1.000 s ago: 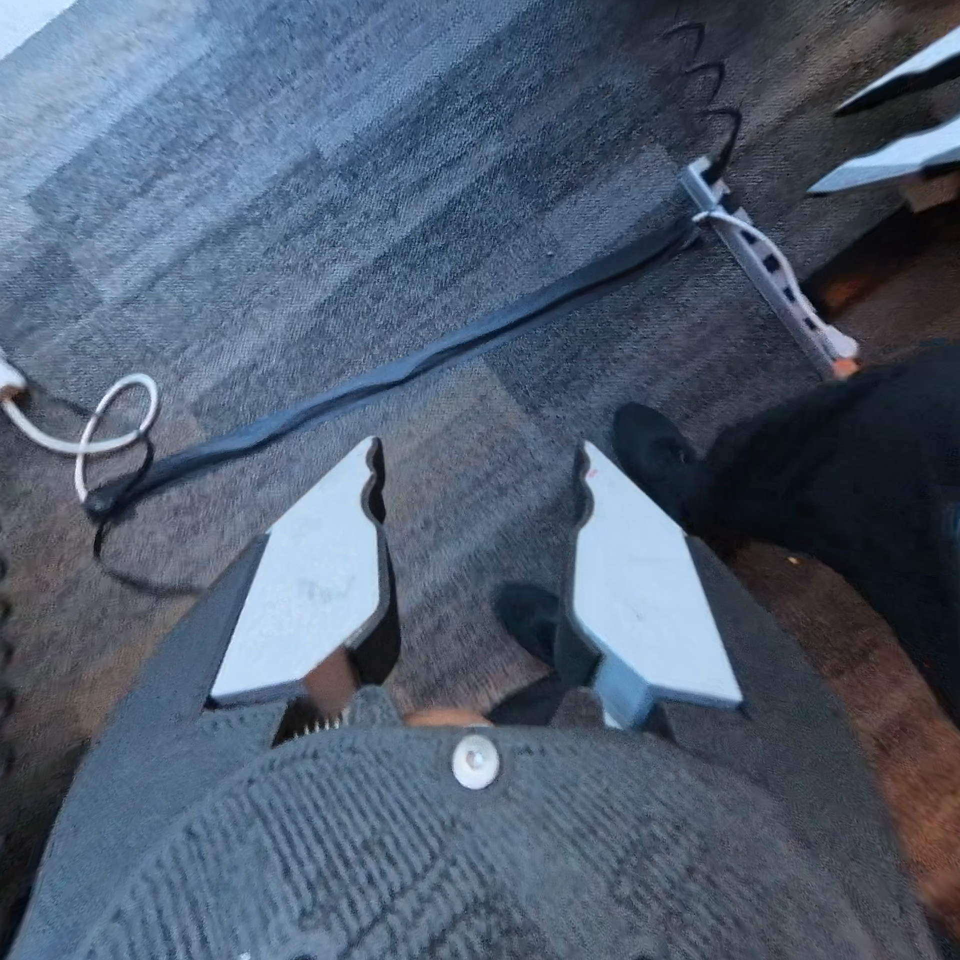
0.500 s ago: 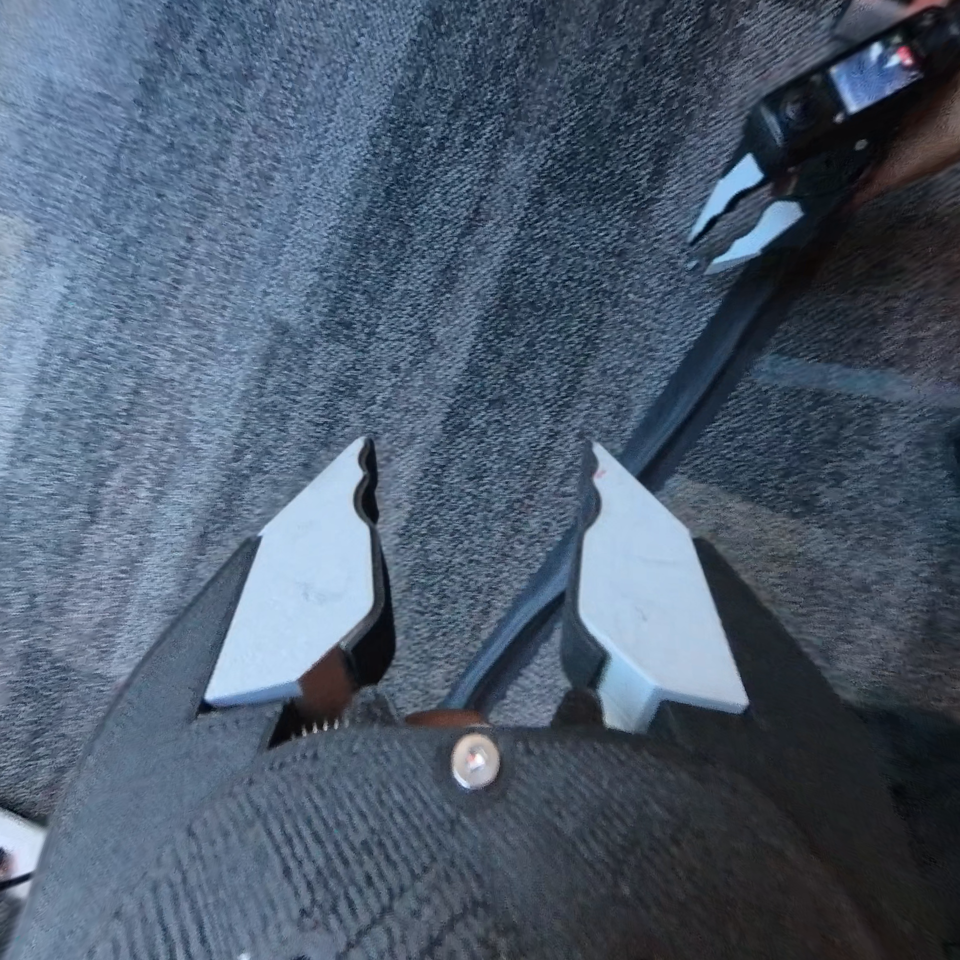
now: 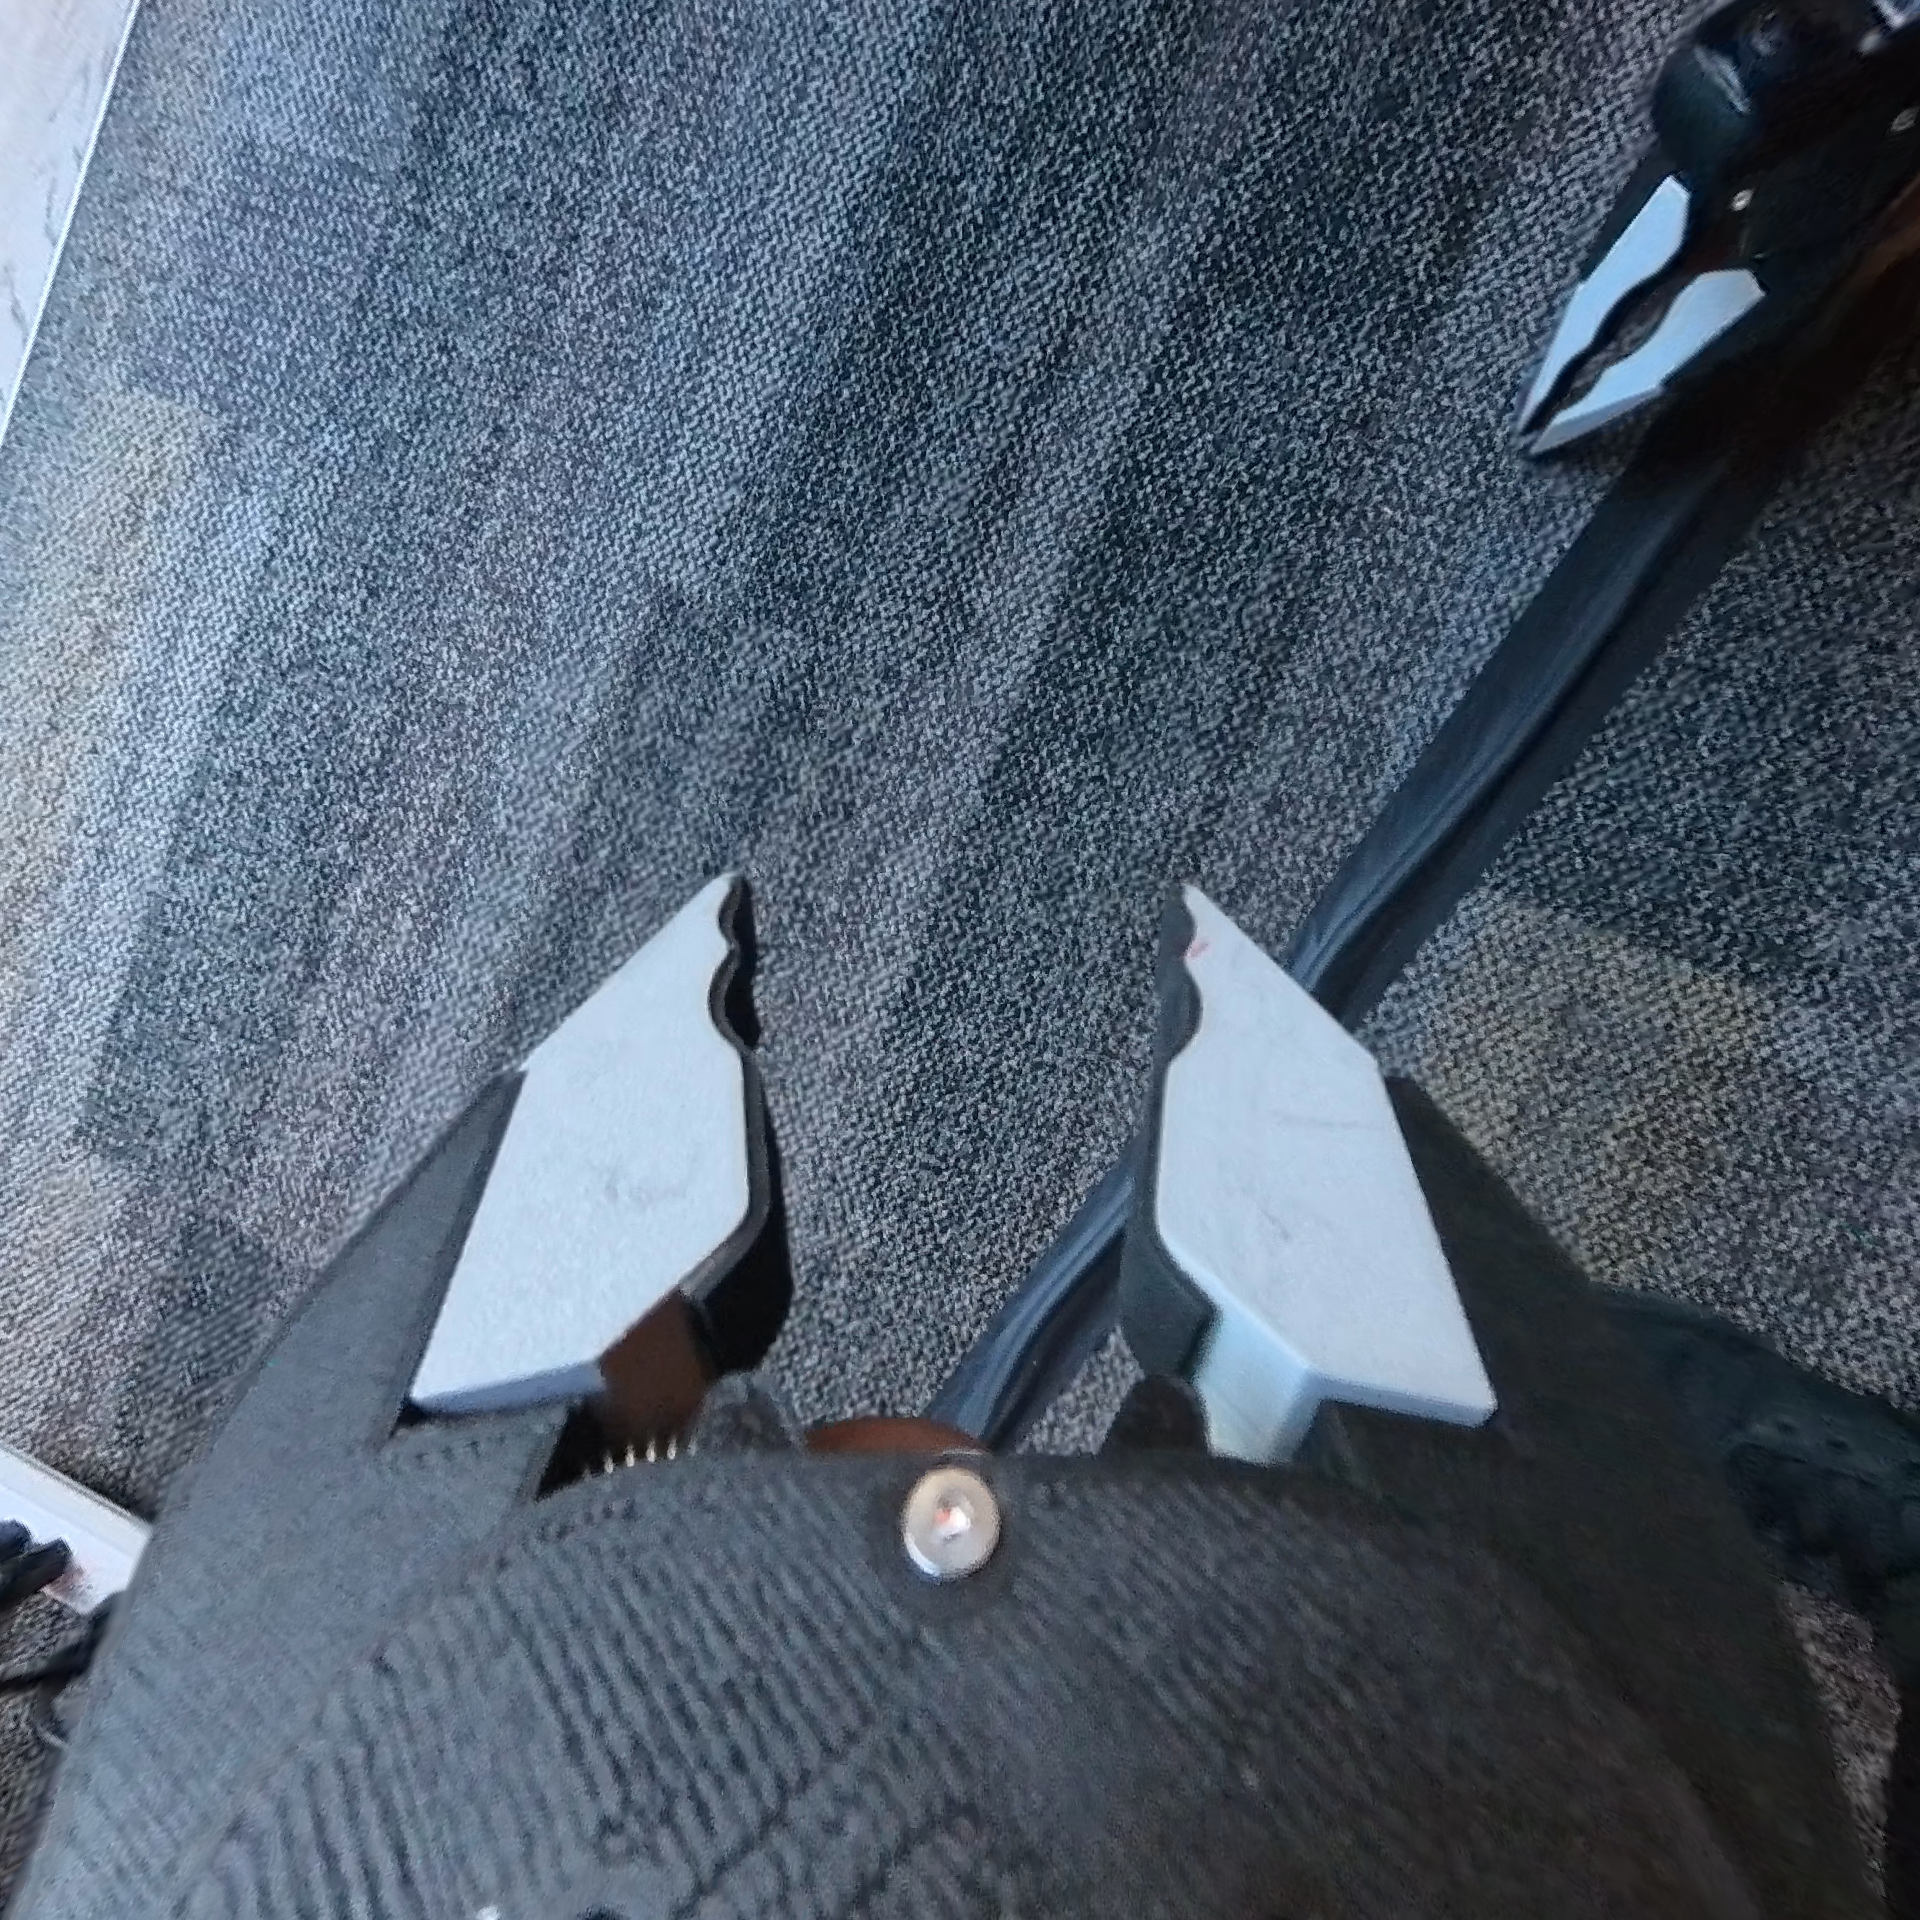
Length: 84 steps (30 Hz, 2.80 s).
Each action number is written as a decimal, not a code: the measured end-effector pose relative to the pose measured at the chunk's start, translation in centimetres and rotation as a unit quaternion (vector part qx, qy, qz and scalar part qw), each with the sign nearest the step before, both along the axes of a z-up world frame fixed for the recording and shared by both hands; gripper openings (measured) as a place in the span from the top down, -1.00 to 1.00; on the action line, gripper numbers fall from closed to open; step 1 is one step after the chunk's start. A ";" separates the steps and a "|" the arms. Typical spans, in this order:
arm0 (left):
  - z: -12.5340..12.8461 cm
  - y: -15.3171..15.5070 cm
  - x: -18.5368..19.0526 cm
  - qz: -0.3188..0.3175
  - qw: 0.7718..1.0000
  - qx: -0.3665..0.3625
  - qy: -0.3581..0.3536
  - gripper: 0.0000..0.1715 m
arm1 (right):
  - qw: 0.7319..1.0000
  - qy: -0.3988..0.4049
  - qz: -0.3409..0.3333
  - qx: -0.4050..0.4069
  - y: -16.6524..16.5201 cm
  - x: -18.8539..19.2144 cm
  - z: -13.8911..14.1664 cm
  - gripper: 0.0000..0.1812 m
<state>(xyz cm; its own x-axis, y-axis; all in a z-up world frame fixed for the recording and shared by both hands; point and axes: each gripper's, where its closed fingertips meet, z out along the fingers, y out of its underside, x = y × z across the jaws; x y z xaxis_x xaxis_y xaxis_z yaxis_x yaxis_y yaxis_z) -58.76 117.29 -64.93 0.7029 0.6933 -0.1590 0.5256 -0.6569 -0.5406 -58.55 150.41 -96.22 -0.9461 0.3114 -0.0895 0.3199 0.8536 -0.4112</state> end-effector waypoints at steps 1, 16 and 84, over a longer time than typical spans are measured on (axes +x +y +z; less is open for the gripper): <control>0.1 0.1 -0.2 -0.004 1.000 0.001 0.003 0.11 | 1.000 -0.009 -0.005 0.000 0.2 -0.1 0.0 1.00; 11.9 0.3 -1.1 0.096 0.987 0.099 0.079 0.30 | 0.994 0.078 0.010 -0.074 -15.1 -3.5 37.9 0.99; 60.2 5.4 252.1 0.864 0.494 -0.002 0.102 0.34 | 0.547 -0.220 0.767 -0.253 -32.7 249.7 93.3 1.00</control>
<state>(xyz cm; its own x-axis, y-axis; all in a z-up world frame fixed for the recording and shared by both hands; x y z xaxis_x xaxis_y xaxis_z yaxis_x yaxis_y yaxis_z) 193.34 122.66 -4.74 -0.9673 0.2300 -0.1071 0.2378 0.6744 -0.6991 191.14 117.72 -2.88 0.0874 -0.9888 -0.1207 -0.4507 0.0688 -0.8900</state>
